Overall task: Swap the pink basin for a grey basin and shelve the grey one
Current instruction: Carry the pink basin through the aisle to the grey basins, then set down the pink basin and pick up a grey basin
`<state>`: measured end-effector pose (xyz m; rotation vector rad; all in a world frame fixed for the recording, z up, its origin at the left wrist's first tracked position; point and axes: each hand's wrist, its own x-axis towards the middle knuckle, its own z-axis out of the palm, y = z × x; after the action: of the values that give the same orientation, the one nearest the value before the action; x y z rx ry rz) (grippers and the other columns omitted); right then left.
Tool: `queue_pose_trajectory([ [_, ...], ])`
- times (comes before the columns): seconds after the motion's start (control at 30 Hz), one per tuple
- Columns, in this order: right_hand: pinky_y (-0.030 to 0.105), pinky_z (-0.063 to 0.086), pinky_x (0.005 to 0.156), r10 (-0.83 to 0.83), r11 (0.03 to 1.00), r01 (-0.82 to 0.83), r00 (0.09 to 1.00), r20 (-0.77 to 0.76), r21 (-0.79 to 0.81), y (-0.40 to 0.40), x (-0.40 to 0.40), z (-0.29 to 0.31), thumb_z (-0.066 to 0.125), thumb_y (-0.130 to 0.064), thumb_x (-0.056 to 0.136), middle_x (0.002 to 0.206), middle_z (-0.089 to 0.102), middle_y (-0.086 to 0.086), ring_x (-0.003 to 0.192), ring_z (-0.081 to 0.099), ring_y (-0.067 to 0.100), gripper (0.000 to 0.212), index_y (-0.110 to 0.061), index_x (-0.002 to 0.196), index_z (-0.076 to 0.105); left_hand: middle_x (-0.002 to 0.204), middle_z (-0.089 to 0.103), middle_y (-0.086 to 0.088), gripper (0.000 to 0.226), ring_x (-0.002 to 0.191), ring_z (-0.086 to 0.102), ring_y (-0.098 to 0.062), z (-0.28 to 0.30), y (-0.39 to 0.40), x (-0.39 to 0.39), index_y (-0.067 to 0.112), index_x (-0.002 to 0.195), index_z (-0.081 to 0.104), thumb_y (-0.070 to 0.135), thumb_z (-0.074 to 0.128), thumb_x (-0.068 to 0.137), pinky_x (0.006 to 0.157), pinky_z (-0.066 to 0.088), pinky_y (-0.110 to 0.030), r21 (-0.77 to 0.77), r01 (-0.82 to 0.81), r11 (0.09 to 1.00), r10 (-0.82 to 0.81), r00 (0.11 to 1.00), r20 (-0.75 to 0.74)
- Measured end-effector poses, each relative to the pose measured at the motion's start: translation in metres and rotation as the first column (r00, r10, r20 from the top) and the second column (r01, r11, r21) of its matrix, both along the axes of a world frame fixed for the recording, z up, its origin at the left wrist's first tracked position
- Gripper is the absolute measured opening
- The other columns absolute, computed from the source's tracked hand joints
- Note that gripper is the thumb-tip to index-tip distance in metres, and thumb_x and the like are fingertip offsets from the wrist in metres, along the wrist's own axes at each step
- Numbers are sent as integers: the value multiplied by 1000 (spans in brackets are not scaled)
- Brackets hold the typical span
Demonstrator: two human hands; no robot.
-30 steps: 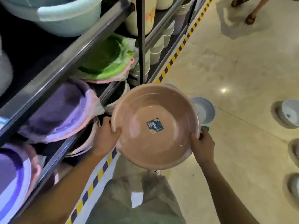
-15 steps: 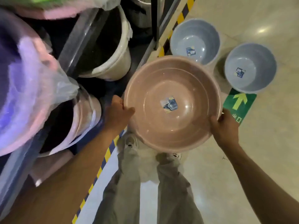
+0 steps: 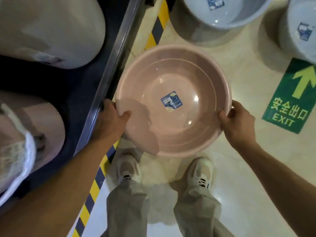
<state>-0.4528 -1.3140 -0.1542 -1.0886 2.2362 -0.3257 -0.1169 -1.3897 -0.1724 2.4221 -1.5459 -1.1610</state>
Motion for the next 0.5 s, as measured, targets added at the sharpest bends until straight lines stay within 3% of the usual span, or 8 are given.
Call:
queue_pose_trajectory([
  [0.07, 29, 33, 56, 10, 1000, -10, 1000, 15, 11, 0, 1, -14, 59, -31, 91, 65, 57, -10, 61, 53, 15, 28, -12, 111, 65, 112, 67, -14, 45, 94, 65, -35, -18, 2, 2, 22, 104, 41, 41, 75, 81, 80, 55, -48, 5, -13, 1000, 13, 1000, 25],
  [0.2, 33, 36, 62, 15, 998, -18, 999, 52, 62, -8, 5, -33, 58, -29, 91, 69, 64, 5, 68, 58, 26, 23, -9, 101, 64, 103, 59, -1, 40, 76, 54, -16, -41, 4, 2, 27, 104, 38, 38, 72, 85, 54, 37, -25, 5, -52, 999, 52, 999, -3],
  [0.3, 39, 50, 74, 46, 996, -49, 998, 49, 73, -14, 8, -43, 60, -31, 93, 90, 69, 12, 83, 63, 33, 29, -8, 110, 65, 104, 55, 0, 42, 83, 52, -18, -53, -1, 1, 19, 115, 44, 31, 73, 87, 54, 33, -21, 18, -74, 997, 74, 997, 3],
  [0.4, 42, 52, 88, 37, 996, -41, 997, 62, 76, -16, 8, -51, 63, -32, 93, 114, 63, 18, 94, 65, 33, 40, -10, 126, 63, 105, 54, -1, 42, 88, 53, -21, -63, -3, 1, 14, 118, 47, 28, 73, 89, 55, 36, -22, 42, -58, 997, 58, 998, -4],
  [0.5, 40, 49, 82, 16, 995, -24, 996, 87, 92, -17, 8, -58, 60, -30, 95, 99, 66, 8, 95, 64, 34, 42, -8, 131, 57, 100, 54, 5, 38, 77, 54, -13, -72, -5, 3, 22, 112, 43, 26, 72, 88, 53, 34, -18, 44, -68, 997, 69, 997, -28],
])
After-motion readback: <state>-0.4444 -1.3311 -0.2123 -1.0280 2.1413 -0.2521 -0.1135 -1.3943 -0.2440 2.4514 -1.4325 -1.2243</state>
